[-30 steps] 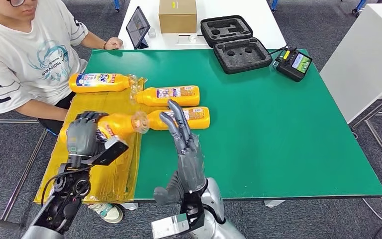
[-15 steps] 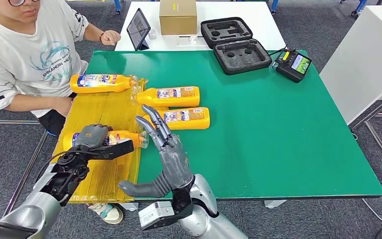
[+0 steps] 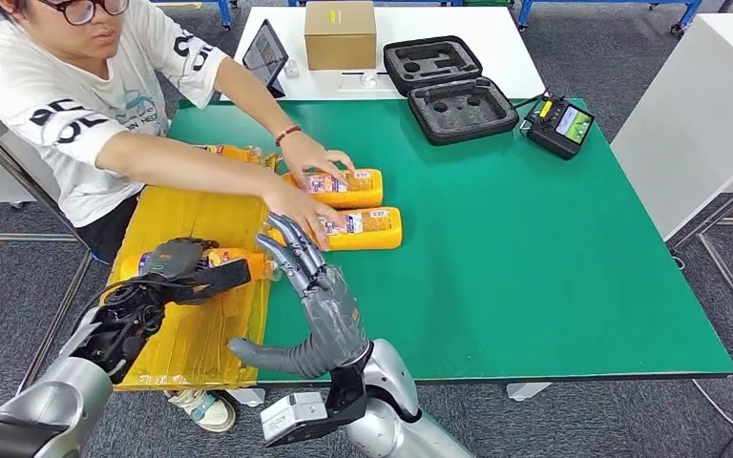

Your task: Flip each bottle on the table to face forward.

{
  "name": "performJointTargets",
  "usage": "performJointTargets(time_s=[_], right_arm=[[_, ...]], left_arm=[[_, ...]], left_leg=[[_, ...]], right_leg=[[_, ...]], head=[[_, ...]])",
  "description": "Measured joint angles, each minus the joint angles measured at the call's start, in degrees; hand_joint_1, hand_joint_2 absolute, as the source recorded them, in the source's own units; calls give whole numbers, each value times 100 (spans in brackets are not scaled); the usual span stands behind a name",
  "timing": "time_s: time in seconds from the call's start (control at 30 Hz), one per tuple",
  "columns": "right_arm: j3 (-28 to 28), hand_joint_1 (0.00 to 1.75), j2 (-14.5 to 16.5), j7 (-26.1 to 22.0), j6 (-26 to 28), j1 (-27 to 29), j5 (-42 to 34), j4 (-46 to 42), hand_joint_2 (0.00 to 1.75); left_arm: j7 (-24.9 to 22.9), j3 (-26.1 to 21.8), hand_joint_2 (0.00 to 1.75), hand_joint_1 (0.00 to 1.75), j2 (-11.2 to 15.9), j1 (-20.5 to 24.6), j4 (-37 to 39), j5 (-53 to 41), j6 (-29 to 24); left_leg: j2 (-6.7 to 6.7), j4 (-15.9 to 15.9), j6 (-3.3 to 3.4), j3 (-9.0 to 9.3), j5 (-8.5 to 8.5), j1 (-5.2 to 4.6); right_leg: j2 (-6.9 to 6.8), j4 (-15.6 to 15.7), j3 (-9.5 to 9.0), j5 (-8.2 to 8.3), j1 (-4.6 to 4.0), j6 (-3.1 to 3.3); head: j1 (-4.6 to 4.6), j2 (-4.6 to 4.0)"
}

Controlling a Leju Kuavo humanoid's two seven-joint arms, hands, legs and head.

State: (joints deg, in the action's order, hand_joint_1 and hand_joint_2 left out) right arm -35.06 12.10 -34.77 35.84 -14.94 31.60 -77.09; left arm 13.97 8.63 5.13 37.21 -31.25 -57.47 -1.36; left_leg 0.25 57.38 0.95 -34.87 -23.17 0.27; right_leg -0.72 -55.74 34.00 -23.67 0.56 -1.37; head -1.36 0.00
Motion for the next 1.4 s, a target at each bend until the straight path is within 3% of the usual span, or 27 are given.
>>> performJointTargets(time_s=[0.03, 0.17, 0.33, 0.6, 0.83, 0.87, 0.97, 1.03, 1.1, 1.2, 1.27, 1.4], right_arm=[[2, 0, -5, 1, -9, 7, -4, 7, 175], [11, 0, -16, 2, -21, 27, 4, 34, 175], [21, 0, -30, -1, -21, 76, 14, 80, 175], [22, 0, -39, -4, -21, 103, 14, 137, 175], [22, 0, -41, 53, 9, 127, 109, 200, 175], [22, 0, -41, 125, 12, 128, 182, 212, 175], [22, 0, -51, 555, -2, 127, 608, 274, 175], [32, 0, -75, 1166, -110, 123, 1196, 359, 175], [78, 0, -132, 2110, -464, 120, 2027, 472, 175], [204, 0, -282, 3410, -1259, 120, 3023, 612, 175], [282, 0, -389, 3856, -1606, 122, 3332, 676, 175], [426, 0, -583, 4186, -1925, 131, 3474, 754, 175]], left_arm=[[94, -52, 175, 0, -1, 5, 2, 112, 105], [389, -213, 0, 0, -9, 16, 2, 460, 431], [847, -547, 0, 0, -23, 46, 2, 1285, 1137], [921, -824, 0, 0, -62, 43, 3, 1595, 1385], [884, -1569, 0, 0, -181, 37, 45, 3395, 2131], [903, -1731, 44, 0, -215, 21, 47, 3737, 2053], [1178, -2191, 175, 0, -343, -75, 28, 4511, 1050], [1570, -2410, 175, 0, -419, -199, -72, 4802, -93], [2039, -2575, 175, 0, -457, -388, -296, 5116, -1137], [2504, -2666, 175, 0, -475, -775, -847, 5441, -2123], [2591, -2679, 175, 0, -485, -1053, -1319, 5547, -2574], [2625, -2687, 175, 0, -519, -1534, -2312, 5604, -3139]], left_leg=[[-1, 0, 0, 0, 1, 0], [-2, 0, 0, 0, 2, -1], [-10, 0, 2, 0, 1, -2], [-13, 1, 3, 1, -1, -5], [-14, 0, 3, 5, -1, -4], [-14, 0, 3, 4, -1, -4], [-12, 1, 3, 2, 0, -4], [4, 1, 2, -1, -2, -4], [25, 2, 2, -7, -2, -4], [24, 3, 2, -24, 0, -2], [21, 4, 2, -36, 1, -1], [23, 4, 2, -52, -2, -3]], right_leg=[[0, 0, -1, 0, 0, 0], [0, 0, -2, 0, 1, 0], [-4, 0, -6, -6, 5, -8], [-7, 1, -9, -7, 7, -10], [-7, 0, -13, -7, 6, -9], [-6, 0, -12, -7, 6, -9], [-5, 0, -9, -6, 6, -9], [6, 0, -2, -2, 5, -6], [23, 0, 11, 2, 5, -3], [25, 0, 27, -1, 4, -5], [23, 0, 38, -3, 4, -7], [27, 0, 55, -3, 4, -8]], head=[[0, 0], [0, 0], [-1, 0], [1, 0], [0, 0], [0, 0], [2, 0], [3, 0], [1, 0], [1, 0], [2, 0], [1, 0]])
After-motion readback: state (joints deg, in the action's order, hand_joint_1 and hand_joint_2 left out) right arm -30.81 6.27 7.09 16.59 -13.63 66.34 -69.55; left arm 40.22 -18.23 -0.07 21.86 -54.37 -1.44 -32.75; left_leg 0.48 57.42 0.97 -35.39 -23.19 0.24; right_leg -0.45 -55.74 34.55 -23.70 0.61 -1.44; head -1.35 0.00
